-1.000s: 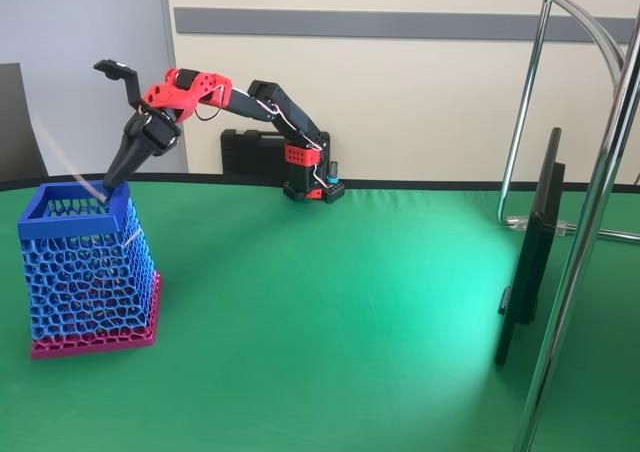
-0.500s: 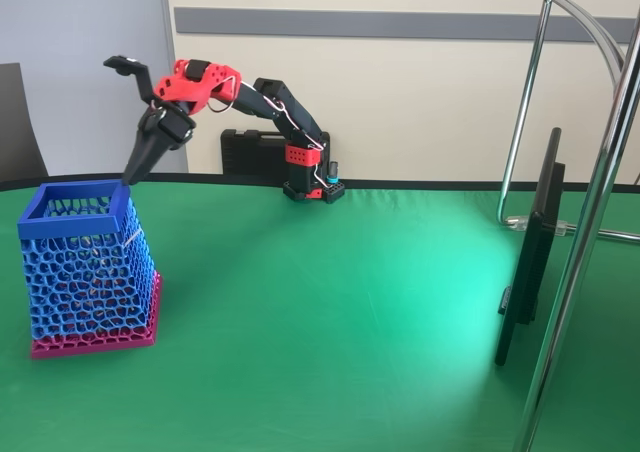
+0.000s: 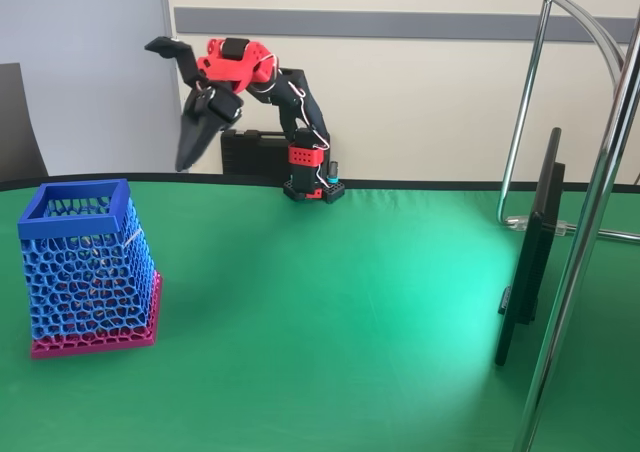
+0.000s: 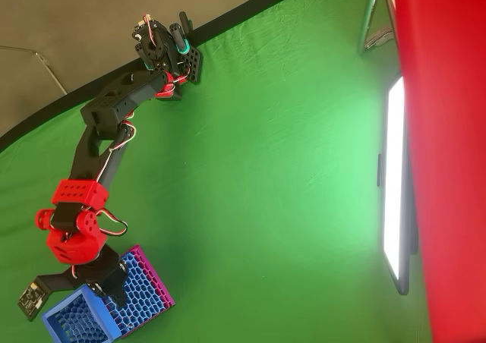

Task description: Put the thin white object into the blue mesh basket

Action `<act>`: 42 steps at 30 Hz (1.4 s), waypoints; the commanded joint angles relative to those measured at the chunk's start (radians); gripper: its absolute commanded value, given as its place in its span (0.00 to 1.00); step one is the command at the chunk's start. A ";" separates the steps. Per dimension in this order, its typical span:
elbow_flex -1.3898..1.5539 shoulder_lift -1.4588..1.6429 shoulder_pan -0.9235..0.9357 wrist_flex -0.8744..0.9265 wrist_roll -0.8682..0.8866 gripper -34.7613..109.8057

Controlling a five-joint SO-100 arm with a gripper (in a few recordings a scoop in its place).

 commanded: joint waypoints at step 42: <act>2.430 1.790 -0.301 -0.996 0.486 0.24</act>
